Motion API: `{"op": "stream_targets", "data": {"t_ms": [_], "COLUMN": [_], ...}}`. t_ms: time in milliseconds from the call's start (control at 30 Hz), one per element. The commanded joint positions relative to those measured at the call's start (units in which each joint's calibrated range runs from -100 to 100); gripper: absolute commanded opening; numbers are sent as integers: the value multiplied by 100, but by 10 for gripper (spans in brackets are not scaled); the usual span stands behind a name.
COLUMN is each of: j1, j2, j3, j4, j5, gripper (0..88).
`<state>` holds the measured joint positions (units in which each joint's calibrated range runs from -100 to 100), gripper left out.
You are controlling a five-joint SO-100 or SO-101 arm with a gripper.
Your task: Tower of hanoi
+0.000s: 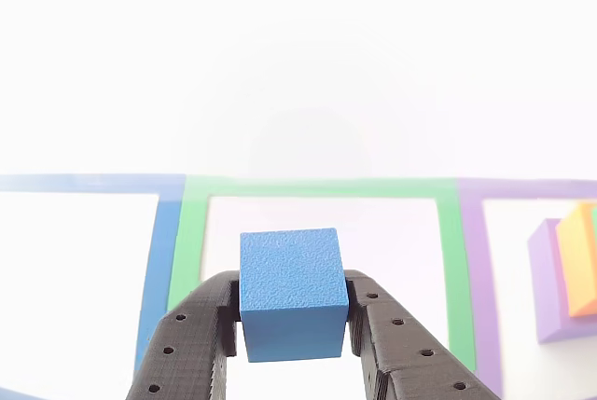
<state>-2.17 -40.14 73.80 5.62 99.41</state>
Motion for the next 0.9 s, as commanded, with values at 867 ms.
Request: {"op": "stream_targets", "data": {"t_ms": [867], "j1": [706], "j2": [6077], "j3": [-562], "j4": [-6699], "j5": [59], "gripper": [44]}}
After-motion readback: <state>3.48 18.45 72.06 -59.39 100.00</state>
